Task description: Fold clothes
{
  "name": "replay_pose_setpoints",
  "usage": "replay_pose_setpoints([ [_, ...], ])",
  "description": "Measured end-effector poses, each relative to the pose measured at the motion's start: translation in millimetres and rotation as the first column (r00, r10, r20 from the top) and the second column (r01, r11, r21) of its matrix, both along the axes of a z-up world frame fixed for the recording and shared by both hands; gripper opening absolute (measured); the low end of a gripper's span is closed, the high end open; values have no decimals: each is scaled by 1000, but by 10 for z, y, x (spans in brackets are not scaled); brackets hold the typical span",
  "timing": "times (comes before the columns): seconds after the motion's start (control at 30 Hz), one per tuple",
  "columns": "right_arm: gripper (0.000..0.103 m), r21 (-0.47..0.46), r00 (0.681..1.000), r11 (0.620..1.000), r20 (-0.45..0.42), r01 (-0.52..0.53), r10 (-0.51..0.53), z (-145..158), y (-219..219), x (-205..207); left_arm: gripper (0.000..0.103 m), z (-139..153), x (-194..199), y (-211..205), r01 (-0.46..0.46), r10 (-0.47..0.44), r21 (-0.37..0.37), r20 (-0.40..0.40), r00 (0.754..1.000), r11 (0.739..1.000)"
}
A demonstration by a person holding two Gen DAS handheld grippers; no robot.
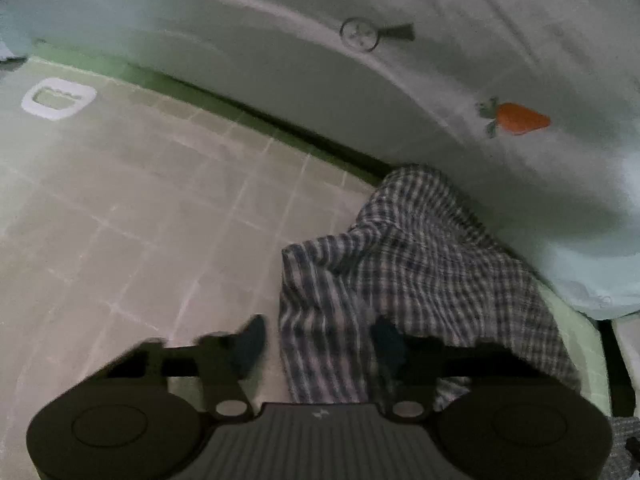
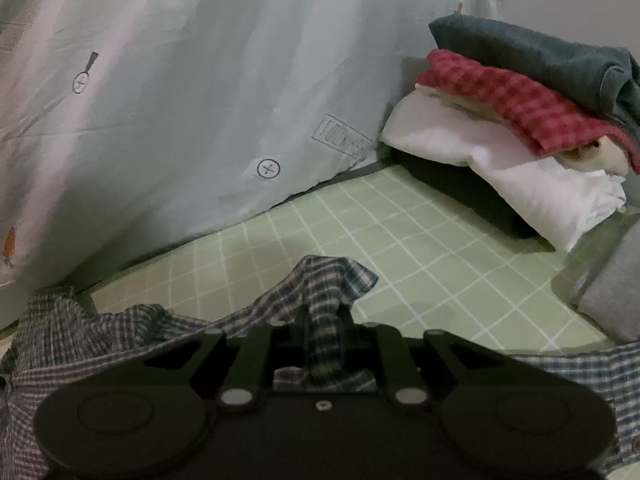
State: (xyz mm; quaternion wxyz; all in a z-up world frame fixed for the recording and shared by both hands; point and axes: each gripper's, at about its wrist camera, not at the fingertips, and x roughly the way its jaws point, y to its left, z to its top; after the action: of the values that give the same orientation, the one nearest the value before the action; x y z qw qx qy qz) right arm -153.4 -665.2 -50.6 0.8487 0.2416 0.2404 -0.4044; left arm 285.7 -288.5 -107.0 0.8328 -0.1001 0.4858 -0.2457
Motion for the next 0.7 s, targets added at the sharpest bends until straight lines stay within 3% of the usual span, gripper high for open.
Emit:
replay_pose_setpoints([
  [0.03, 14, 4, 1000, 1000, 0, 3, -3, -11, -16, 7, 10, -35, 27, -22, -4, 4, -11, -16, 1000, 1000],
  [0.1, 14, 7, 1000, 1000, -7, 2, -2, -33, -34, 37, 5, -60, 48, -82, -16, 16, -20, -6, 1000, 1000],
  [0.23, 12, -27, 1000, 1000, -29, -13, 12, -20, 9, 125, 4, 71, 134, -267, -18, 11, 73, 97, 995, 997],
  [0.37, 11, -86, 995, 995, -92, -47, 39, 1, 77, 245, 4, -35, 307, -301, -61, 56, 89, 54, 997, 994],
  [0.5, 7, -55, 992, 997, -123, -47, 40, -126, 57, 294, 4, -34, 274, -297, -41, 31, 120, 84, 996, 992],
  [0.6, 7, -46, 994, 998, -110, -30, 25, -129, 82, 268, 15, 66, 241, -352, -21, -2, 190, 120, 993, 982],
  [0.7, 6, -79, 995, 996, -100, -35, 27, -29, 173, 241, 48, 250, 148, -323, -11, -25, 225, 156, 987, 974],
])
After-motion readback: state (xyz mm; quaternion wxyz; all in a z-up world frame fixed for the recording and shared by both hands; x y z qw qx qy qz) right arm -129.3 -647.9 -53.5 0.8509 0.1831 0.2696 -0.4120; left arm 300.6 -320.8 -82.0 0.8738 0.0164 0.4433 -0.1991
